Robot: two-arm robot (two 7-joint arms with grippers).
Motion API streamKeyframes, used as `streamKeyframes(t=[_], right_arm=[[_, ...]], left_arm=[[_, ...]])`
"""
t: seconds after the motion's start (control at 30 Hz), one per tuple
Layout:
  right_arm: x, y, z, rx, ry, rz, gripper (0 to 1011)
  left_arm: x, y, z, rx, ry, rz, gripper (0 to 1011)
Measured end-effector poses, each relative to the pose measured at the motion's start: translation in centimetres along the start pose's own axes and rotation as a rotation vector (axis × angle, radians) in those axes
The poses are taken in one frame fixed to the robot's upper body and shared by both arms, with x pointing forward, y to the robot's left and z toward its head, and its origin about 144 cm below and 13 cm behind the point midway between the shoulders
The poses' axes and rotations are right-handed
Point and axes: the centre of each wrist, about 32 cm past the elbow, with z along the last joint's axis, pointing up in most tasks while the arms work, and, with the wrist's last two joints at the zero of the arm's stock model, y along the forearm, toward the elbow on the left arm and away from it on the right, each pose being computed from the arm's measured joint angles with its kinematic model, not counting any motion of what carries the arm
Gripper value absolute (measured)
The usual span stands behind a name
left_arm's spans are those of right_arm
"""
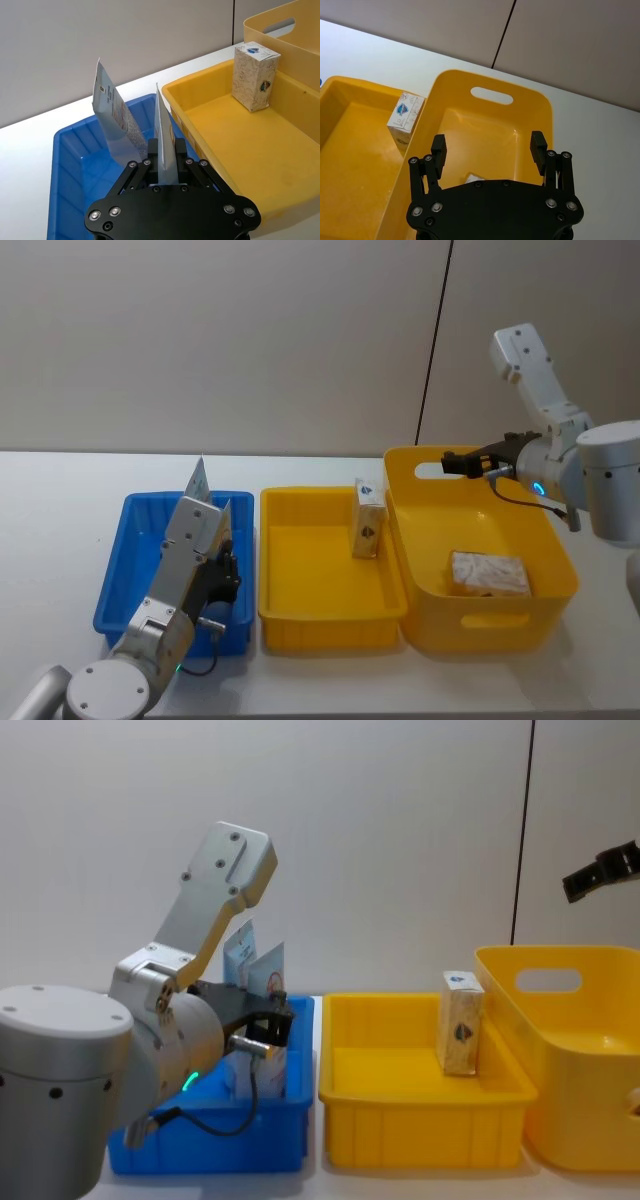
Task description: Bimanual collaborative sorting of washing and personal care products
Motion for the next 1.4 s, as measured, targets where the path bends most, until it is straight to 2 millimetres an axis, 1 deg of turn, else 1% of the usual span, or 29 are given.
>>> streamKeyframes(t=[0.4,0.83,1.13,1.4], right_arm=[[0.0,0.0,0.0,0.000,0.000,0.000,1003],[0.0,0.0,0.0,0.000,0.000,0.000,1003],[0.0,0.0,0.0,0.000,0.000,0.000,1003],[0.0,0.0,0.0,0.000,0.000,0.000,1004]], left_arm=[[0.0,0.0,0.0,0.000,0.000,0.000,170],[0.0,-0.3,-0.4,-0.006,0.002,-0.031,170],[0.2,1.1,0.3,-0.023,0.018,-0.046,170],[0.7,3.1,1.1,-0.046,-0.001,-0.003,170]])
